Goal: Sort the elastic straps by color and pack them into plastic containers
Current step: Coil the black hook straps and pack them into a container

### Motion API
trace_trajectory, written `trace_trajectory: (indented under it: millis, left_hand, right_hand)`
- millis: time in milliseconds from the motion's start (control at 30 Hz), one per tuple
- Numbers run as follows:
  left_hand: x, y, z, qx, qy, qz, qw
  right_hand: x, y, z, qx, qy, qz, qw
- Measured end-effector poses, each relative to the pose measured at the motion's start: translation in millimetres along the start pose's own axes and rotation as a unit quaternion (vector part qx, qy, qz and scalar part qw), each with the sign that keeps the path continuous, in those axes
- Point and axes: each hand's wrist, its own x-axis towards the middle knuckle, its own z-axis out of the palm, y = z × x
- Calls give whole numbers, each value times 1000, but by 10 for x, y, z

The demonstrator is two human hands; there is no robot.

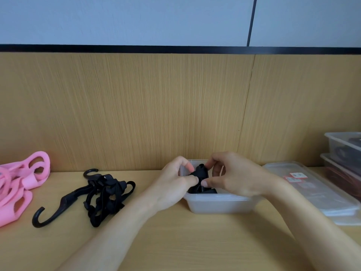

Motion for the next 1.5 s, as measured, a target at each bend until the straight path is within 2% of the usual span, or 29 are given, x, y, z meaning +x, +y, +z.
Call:
trace_trajectory:
  millis: [367, 700, 833, 967, 1100, 1200, 1300, 1367, 1433, 1500]
  left_hand:
    - [36, -16, -146, -48, 63, 32, 996]
    - [-323, -172, -262, 22, 234, 160, 959]
    - [-623, -371, -352, 57, 274, 167, 945]
    - [-881, -540, -500, 62, 307, 157, 937]
    - [-1109, -715, -753, 84, 333, 150, 927]
    - [-1286, -832, -989, 129, 361, 134, 914]
    - [-1399, -926, -1231, 232, 401, 129, 877]
    - [-1394, -999, -1347, 298, 397, 98, 862]
    - [-1359, -1084, -1411, 303, 368, 27, 879]
    - [-1274, -1133, -1416, 262, 340, -39, 902]
  right_hand:
    - [9, -24, 9, 17, 149, -55, 987]
    - [-88, -278, 120, 53, 279, -136, 949]
    - [-181, -486, 198, 63, 315, -207, 924]
    - [-276, -800, 426, 26, 290, -292, 911]
    - [-271, -1098, 774, -6, 210, -336, 918]
    - [-166, -1249, 999, -35, 164, -338, 926]
    - [11, -1370, 1168, -30, 140, -313, 939]
    - [129, -1439, 1285, -37, 133, -297, 945]
    - [221, -1492, 1425, -56, 131, -287, 947]
    - [264, -1484, 1540, -69, 130, -269, 952]
